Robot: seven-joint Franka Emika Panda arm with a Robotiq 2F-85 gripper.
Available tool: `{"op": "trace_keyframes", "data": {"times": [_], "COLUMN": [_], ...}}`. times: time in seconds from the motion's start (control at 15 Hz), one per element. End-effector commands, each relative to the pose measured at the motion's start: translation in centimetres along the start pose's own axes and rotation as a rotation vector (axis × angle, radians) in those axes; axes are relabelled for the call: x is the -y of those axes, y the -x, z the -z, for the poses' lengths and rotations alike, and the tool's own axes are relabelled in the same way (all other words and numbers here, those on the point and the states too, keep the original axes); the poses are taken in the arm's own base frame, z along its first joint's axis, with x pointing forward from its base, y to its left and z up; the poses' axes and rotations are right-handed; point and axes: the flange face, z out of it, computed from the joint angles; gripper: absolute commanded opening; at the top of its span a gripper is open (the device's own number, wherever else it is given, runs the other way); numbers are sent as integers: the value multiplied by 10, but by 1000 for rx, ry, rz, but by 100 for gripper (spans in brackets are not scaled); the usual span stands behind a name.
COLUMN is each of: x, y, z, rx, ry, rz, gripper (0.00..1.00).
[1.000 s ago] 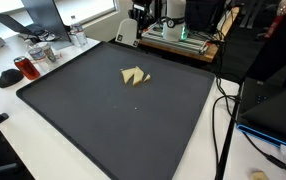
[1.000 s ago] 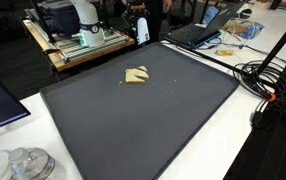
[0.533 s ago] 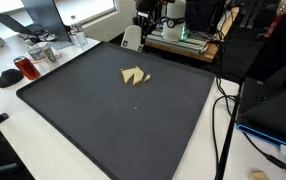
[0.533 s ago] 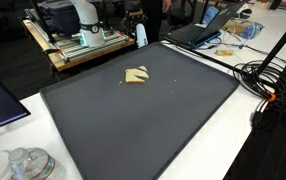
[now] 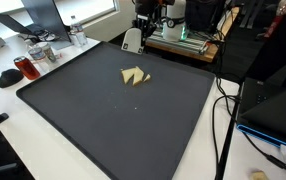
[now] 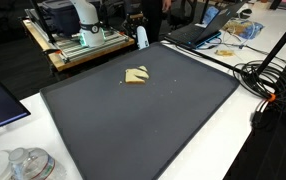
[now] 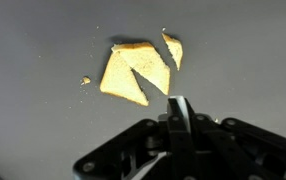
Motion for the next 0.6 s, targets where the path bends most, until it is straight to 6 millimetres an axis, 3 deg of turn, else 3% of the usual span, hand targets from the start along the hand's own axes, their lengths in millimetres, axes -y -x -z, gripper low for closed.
{"op": "trace_keyframes", "data": {"times": [0.0,0.27,0.53], "x": [-9,-11,8], "y": [1,-12,-37], "z": [2,8,11], "rx": [39,129,205], "ry": [6,49,64], "rz": [42,81,150], "gripper": [1,1,1]}}
